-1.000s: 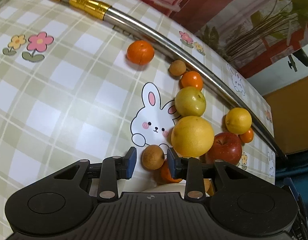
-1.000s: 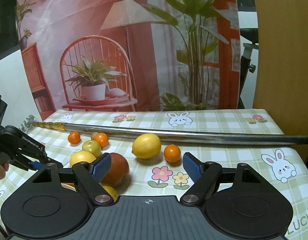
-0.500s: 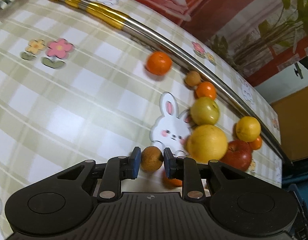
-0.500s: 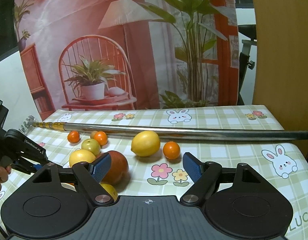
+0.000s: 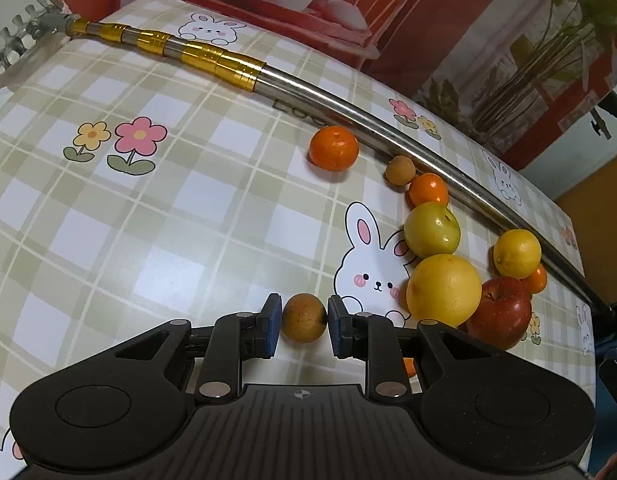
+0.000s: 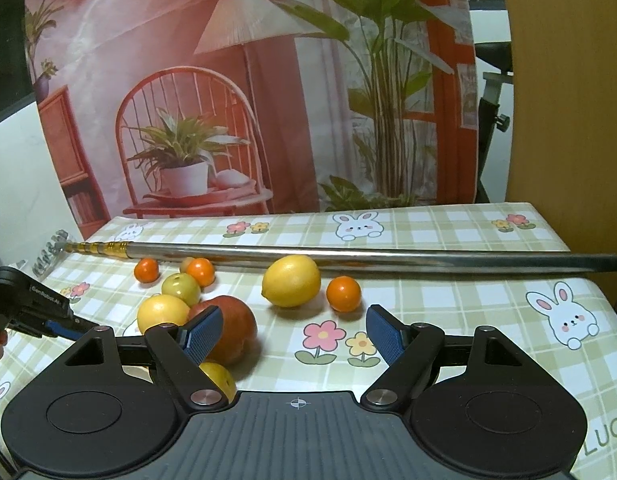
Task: Organize fruits
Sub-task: 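Lift the brown fruit with the left gripper while the right gripper moves to another red apple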
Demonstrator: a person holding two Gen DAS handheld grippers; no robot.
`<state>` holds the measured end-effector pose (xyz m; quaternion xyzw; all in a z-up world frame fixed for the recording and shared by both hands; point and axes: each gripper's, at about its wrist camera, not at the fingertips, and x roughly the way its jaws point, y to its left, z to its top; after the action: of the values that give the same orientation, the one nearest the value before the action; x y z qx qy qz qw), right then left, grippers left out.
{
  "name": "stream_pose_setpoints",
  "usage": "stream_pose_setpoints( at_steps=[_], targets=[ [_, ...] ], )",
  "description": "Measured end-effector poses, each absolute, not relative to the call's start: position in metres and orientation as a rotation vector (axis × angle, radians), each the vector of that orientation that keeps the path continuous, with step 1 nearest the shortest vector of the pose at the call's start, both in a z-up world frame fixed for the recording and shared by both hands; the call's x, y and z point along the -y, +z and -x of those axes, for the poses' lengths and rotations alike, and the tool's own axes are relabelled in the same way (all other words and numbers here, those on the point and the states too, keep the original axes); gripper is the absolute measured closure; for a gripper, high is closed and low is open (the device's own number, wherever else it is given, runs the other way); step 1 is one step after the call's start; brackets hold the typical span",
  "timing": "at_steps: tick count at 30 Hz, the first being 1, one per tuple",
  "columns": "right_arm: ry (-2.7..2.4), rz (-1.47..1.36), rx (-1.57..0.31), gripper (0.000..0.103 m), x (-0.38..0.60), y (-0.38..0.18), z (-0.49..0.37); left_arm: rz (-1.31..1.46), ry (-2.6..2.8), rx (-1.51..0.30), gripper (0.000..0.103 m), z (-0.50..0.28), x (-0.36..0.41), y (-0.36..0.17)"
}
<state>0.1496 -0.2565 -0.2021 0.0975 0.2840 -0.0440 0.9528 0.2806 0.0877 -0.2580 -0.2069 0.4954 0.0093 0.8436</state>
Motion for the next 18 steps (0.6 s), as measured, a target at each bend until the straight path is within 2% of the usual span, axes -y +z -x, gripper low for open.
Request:
stream_pose_setpoints(
  at_steps=[11,18],
  targets=[
    [-0.082,-0.207,-0.585,0.027,0.256,-0.205,-0.15,0.373,-0.001,-1.034,0.076,-0.273,-0.079,-0.259],
    [-0.07,-0.211,-0.596,0.027,0.255,-0.208,-0.151,0.234,-0.069,-0.937,0.076,-0.249,-0.071,-0.244]
  ],
)
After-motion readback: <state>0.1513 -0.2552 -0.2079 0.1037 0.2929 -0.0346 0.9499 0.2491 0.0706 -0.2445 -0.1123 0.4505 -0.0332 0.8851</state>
